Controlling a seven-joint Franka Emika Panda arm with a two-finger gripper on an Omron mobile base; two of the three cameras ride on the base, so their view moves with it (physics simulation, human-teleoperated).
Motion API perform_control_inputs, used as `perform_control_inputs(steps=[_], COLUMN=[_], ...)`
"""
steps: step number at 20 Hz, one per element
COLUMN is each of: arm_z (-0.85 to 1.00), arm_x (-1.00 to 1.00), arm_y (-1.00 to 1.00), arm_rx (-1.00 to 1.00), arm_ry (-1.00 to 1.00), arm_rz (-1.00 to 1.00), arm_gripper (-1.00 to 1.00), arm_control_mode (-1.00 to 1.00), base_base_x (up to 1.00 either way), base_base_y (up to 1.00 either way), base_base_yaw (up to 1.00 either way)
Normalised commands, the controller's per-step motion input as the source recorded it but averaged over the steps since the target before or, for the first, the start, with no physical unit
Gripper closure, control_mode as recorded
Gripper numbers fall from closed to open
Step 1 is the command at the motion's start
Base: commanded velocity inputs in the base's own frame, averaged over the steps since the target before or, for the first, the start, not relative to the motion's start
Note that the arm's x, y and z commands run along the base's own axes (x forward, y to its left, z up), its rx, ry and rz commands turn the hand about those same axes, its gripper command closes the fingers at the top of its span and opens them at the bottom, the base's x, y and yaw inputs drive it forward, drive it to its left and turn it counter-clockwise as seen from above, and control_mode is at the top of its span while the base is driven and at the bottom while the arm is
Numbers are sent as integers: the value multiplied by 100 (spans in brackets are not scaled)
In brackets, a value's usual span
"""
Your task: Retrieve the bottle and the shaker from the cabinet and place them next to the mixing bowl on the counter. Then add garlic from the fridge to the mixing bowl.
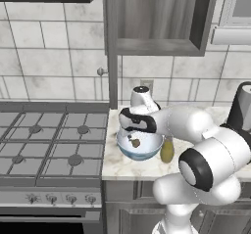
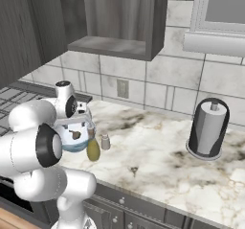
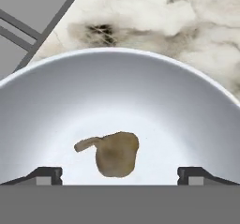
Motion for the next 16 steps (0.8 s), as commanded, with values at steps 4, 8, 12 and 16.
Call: perform_control_inputs(steps=[4,8,12,16], arm_z=[69,79,62,47], arm_x=[0,0,-10,-35], arm_y=[-3,-11,-33,-51], arm_rx=[0,0,1,2], arm_ry=[-2,-4,-3,0], arm_rz=[0,0,-7,-15], arm_gripper=[-100,-100,-100,-100], arm_control_mode=[-100,-100,-100,-100], base_base_x=[0,0,0,0], base_base_y=[0,0,0,0], base_base_yaw=[0,0,0,0])
